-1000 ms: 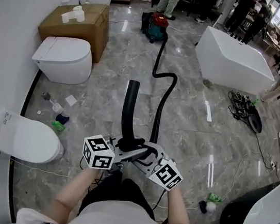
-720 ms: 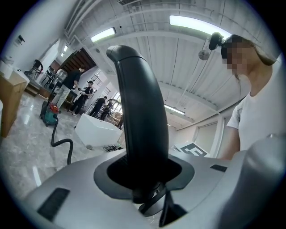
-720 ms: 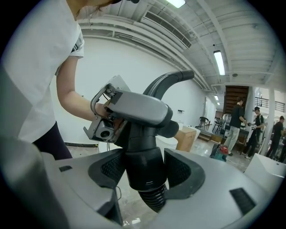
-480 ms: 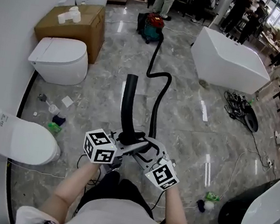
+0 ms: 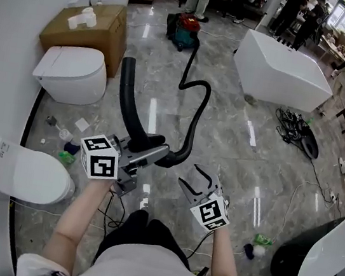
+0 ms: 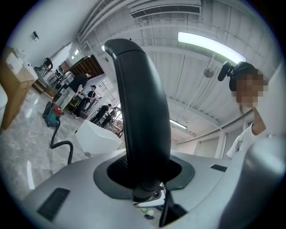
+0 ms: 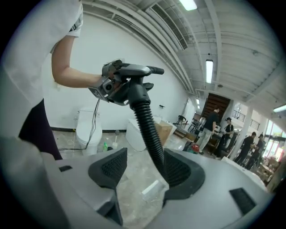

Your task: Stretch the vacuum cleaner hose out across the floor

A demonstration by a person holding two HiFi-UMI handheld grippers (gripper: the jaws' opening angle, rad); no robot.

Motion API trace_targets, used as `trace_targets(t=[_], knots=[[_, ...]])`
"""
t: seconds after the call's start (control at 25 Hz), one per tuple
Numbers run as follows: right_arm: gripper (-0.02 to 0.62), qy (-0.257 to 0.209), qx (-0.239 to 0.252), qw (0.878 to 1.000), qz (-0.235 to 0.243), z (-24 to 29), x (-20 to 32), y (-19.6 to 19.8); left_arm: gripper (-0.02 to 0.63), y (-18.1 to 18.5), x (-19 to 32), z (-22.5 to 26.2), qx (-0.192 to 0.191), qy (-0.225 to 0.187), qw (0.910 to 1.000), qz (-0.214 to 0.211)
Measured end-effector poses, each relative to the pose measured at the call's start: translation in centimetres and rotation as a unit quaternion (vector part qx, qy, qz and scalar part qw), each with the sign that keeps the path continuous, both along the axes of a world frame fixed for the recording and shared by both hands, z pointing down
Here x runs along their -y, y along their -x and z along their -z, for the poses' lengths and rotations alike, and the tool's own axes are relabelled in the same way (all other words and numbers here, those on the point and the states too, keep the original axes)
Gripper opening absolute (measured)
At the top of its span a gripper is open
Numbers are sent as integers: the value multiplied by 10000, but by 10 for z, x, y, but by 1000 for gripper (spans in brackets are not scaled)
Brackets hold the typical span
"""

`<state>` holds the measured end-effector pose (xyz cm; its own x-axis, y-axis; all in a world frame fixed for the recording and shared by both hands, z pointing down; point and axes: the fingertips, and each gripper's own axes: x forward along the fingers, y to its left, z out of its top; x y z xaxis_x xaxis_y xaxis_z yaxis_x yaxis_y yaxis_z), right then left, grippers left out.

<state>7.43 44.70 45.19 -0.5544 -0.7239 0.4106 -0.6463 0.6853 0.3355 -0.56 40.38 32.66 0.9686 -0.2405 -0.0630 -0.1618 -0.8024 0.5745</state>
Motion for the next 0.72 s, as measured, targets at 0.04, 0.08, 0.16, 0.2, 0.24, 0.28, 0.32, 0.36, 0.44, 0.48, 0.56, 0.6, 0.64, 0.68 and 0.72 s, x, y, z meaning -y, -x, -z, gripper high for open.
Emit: trace_targets(t=[0.04, 0.08, 0.16, 0.2, 0.24, 0.28, 0.32, 0.36, 0.44, 0.48, 0.56, 0.6, 0.64, 0.68, 0.72], knots=[[245, -151, -158, 9998, -15, 5, 8, -2, 153, 2, 0, 4, -11, -23, 10000, -38], [245, -299, -355, 9989, 31, 11, 14, -2, 153, 2, -1, 8, -34, -31, 10000, -82], [245, -543, -883, 9941, 315, 16, 24, 6, 153, 1, -3, 13, -6, -78, 9998, -185], [245, -664, -1188, 9894, 508, 15, 26, 14, 153, 0, -4, 14, 32, -117, 9997, -234], [245, -808, -1476, 9834, 675, 13, 28, 23, 153, 0, -5, 15, 44, -140, 9995, -273], [245, -955, -1697, 9777, 783, 11, 30, 31, 153, -1, -5, 16, 17, -135, 9995, -296], [245, -1059, -1814, 9741, 837, 11, 32, 39, 153, -2, -6, 16, -18, -121, 9995, -307], [245, -1103, -1826, 9733, 852, 11, 34, 45, 153, -2, -6, 16, -26, -123, 9994, -315], [244, -1088, -1681, 9763, 822, 13, 37, 53, 153, -1, -7, 15, 57, -189, 9992, -336], [244, -1060, -1609, 9780, 805, 14, 39, 55, 153, -1, -7, 15, 85, -198, 9992, -340], [198, -988, -1507, 9805, 787, 15, 41, 55, 153, -1, -8, 14, 29, -123, 9994, -328], [195, -943, -1455, 9817, 782, 16, 41, 55, 153, -1, -8, 14, 12, -104, 9994, -323], [192, -895, -1402, 9831, 770, 16, 41, 55, 153, -1, -8, 13, 23, -113, 9994, -321], [190, -846, -1349, 9844, 741, 15, 41, 55, 153, -1, -8, 12, 47, -133, 9994, -318], [189, -794, -1297, 9859, 698, 15, 41, 55, 155, -1, -7, 12, 78, -150, 9994, -317]])
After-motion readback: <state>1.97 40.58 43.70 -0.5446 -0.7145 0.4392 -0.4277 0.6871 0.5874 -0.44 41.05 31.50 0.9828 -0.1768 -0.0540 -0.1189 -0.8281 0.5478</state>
